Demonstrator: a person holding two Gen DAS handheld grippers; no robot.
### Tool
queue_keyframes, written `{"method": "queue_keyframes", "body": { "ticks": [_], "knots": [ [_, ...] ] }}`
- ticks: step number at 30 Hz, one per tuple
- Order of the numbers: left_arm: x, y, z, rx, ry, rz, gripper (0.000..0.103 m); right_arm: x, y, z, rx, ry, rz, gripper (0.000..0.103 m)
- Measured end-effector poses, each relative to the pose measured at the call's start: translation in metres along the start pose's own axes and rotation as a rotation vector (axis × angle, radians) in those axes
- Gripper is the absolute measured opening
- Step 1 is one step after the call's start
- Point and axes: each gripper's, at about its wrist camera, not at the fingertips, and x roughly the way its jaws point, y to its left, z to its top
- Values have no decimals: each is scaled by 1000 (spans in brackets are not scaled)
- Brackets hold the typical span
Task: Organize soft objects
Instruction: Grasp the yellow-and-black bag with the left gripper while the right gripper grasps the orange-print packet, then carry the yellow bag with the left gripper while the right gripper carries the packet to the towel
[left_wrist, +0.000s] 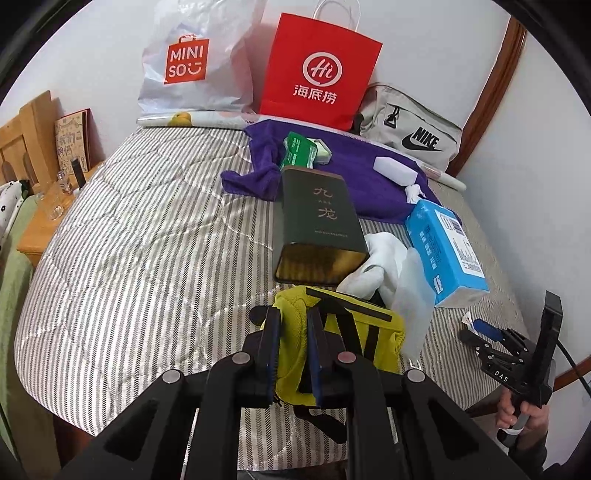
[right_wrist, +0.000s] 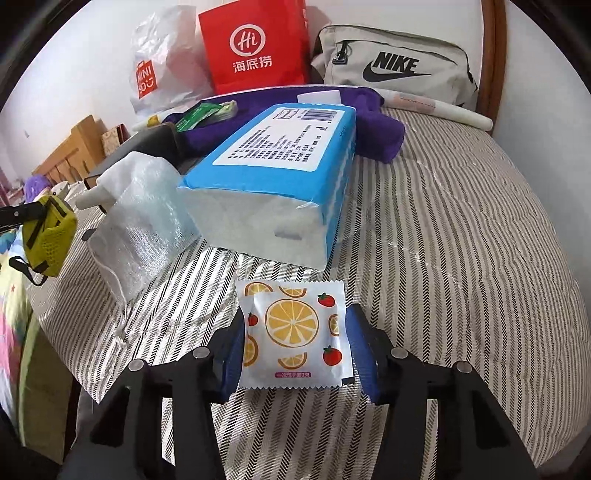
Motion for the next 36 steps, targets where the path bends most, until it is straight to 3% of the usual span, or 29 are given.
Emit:
{"method": "queue_keyframes", "body": {
  "ticks": [7,8,10,20,36],
  "knots": [
    [4,-1,-2,4,12,-5,14,1,2,-3,-38,-7,-9,47],
    [4,0,-2,2,12,-5,14,0,0,-4,-29,-6,-4,44],
    [3,1,-2,-4,13,-5,14,-1,-5,-3,-18,-2,-27,29],
    [0,2,-1,-15,2,-17,14,-8,-10,3,11,2,22,24],
    [-17,-12,27,0,-36,-66,14,-60,11,36,-38,-88,127,23]
  ]
}}
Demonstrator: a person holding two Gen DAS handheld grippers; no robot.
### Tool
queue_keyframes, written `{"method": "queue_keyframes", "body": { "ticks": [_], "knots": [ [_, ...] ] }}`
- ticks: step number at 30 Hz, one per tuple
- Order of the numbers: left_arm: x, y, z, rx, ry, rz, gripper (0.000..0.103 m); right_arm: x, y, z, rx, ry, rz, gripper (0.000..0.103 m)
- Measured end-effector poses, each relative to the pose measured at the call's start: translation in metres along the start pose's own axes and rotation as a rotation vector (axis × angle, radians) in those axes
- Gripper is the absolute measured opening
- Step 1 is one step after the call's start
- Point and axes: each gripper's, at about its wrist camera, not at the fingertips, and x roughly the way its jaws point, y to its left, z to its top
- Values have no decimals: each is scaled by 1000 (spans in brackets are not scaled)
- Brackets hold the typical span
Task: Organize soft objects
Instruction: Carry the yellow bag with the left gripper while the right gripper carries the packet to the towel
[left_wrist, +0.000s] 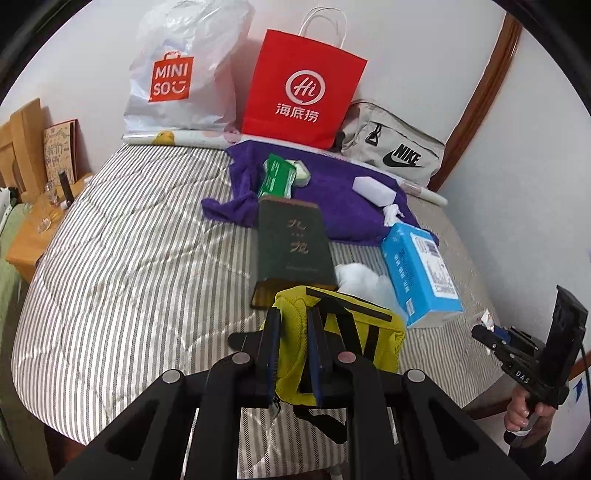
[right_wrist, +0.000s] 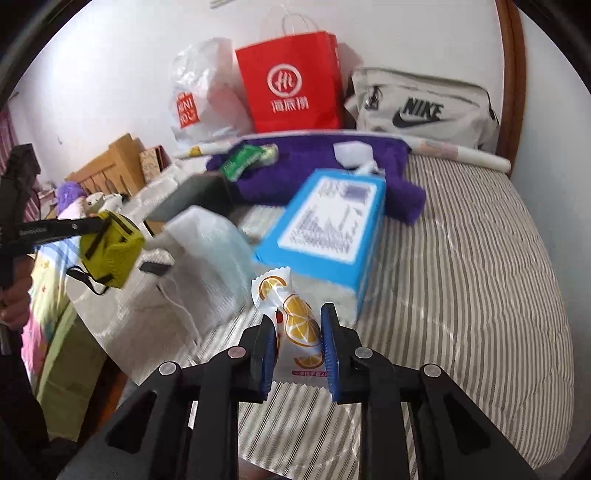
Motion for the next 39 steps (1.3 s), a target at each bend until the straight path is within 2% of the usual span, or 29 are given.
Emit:
{"method": "queue_keyframes", "body": {
  "ticks": [8,16,28,39],
  "knots": [
    [7,-6,28,-5,10,-4,14,-10,-2,44,-18,-56,-3,23],
    [18,-10,66,-8,-2,-14,14,-2,-2,93,-51,-92,-6,23],
    [65,-9,120,-39,29,-44,14,42,-10,153,-54,-88,1,23],
    [107,-8,156,-64,64,-100,14,84,-21,188,-54,-69,-15,23]
  ]
}}
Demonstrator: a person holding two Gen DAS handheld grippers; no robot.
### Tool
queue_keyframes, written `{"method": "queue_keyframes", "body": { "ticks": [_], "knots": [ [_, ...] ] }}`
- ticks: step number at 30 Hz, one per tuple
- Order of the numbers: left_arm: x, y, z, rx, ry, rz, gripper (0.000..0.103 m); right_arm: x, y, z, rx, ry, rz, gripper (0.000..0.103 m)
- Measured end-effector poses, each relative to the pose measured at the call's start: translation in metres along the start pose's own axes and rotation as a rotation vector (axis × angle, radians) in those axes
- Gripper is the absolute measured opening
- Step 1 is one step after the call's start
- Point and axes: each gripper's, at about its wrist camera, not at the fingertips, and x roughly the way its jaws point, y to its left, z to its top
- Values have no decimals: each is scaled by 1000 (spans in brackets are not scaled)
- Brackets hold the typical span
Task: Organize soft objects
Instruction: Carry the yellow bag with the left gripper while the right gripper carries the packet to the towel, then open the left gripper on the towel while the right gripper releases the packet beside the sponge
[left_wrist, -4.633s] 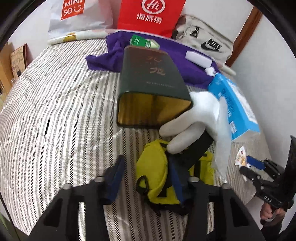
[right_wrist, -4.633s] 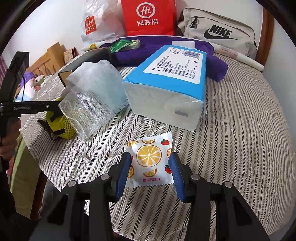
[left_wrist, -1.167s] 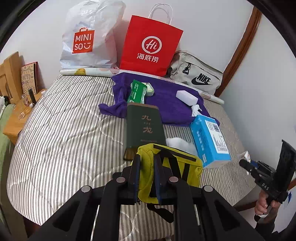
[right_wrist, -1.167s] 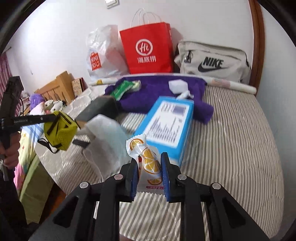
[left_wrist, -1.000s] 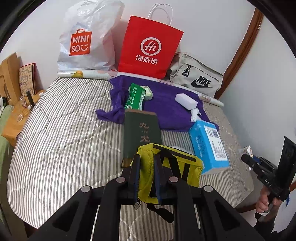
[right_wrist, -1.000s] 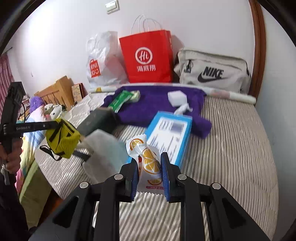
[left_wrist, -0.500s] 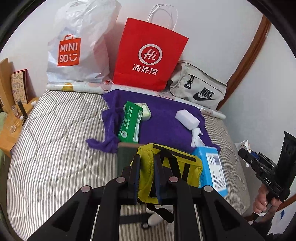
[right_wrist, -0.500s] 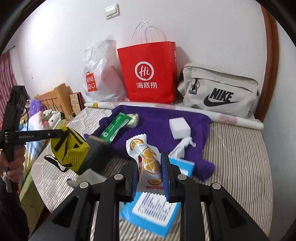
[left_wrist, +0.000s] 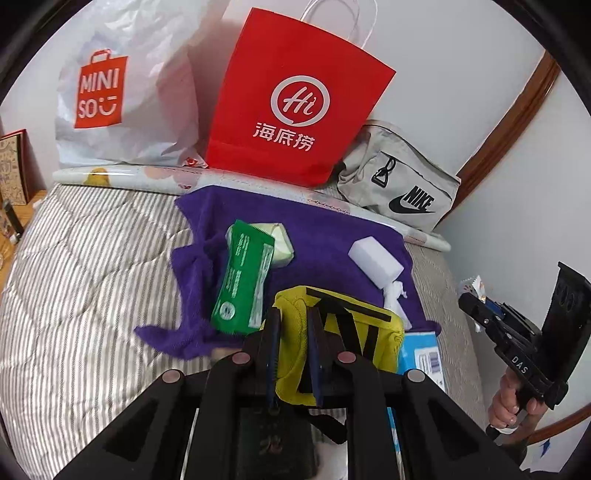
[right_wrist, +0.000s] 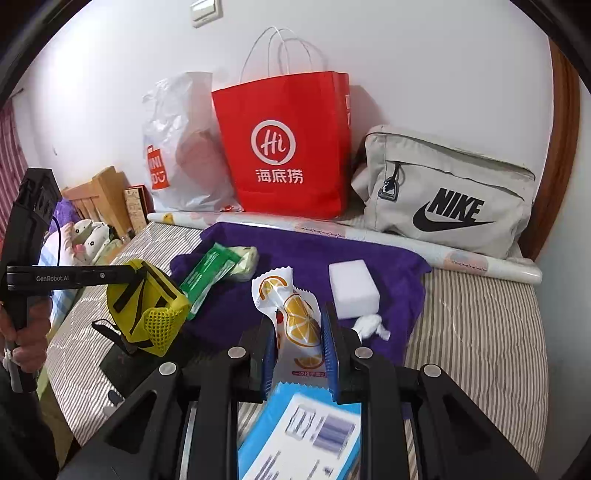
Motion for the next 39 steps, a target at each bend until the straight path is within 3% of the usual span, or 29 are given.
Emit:
{"method": "queue_keyframes", "body": {
  "ticks": [12,29,39],
  "knots": [
    [30,5,28,-12,18,8,14,33,-7,20,-11,20,-6,23],
    [83,16,41,-22,82,44,14,111,-11,4,-23,216,5,23],
    [109,19,40,-28,132,53,14,128,-8,1,-61,287,-40,24]
  ]
}}
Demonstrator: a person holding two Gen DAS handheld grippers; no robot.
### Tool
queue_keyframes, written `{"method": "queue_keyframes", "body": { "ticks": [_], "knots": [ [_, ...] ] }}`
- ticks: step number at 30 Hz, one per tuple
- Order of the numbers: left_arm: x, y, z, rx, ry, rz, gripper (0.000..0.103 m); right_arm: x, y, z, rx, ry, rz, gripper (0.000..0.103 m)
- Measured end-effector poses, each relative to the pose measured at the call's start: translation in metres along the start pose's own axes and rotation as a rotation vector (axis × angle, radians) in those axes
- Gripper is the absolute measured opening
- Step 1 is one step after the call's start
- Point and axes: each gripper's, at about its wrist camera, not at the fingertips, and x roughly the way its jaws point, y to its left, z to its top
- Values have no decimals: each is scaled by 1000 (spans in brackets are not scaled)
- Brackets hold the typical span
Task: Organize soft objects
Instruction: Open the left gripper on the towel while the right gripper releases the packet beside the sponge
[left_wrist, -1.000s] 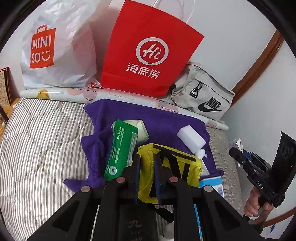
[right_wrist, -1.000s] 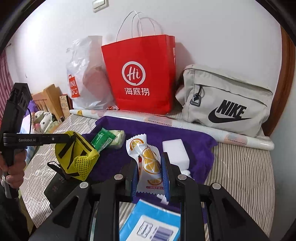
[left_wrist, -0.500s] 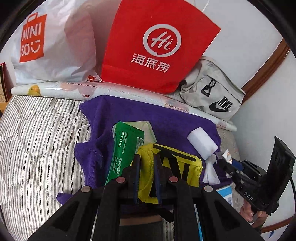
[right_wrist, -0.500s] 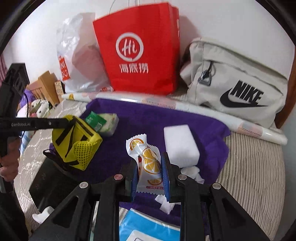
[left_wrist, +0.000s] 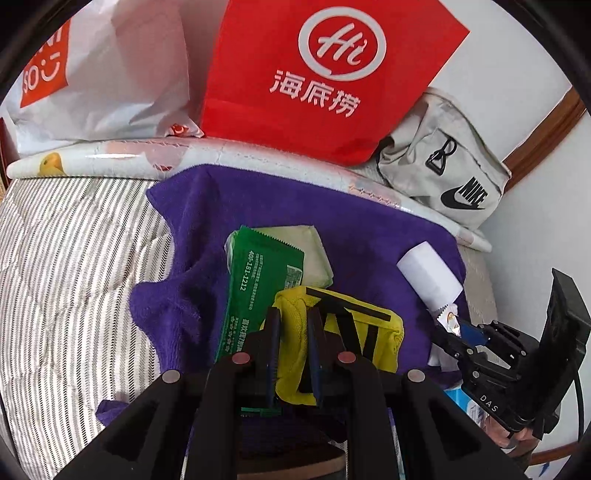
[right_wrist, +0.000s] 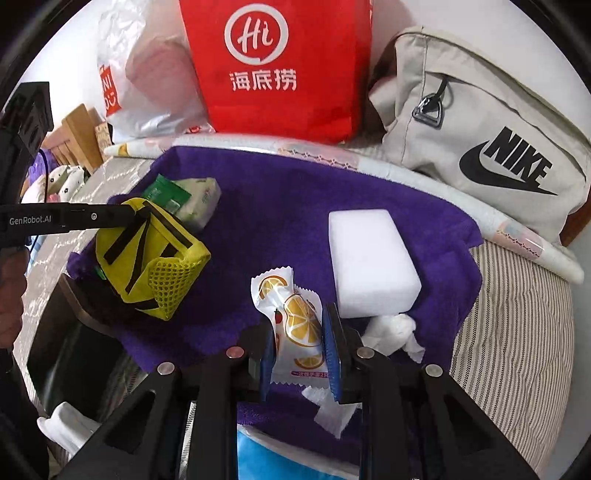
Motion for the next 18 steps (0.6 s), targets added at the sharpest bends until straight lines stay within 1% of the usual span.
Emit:
{"method": "queue_keyframes", "body": {
  "ticks": [5,10,12,14,15,16,17,18],
  "knots": [
    [5,-2,0,6,9,-7,14,8,-1,1,4,32,1,25],
    [7,-7,2,23,11,1,14,10,-3,1,12,39,4,26],
    [7,-8,1,30,11,2,15,11,-4,2,15,37,4,29],
    [7,-8,1,32,18,-8,17,11,-5,2,18,33,2,30],
    [7,-8,0,30,19,-14,18,11,-5,2,21,31,4,34],
    [6,-8,0,29,18,-17,20,11,-6,2,23,31,6,36],
    [5,-8,0,27,16,-19,23,11,-6,2,24,30,10,41],
    [4,-7,-1,25,15,-21,25,10,-6,2,26,27,16,43]
  ]
}}
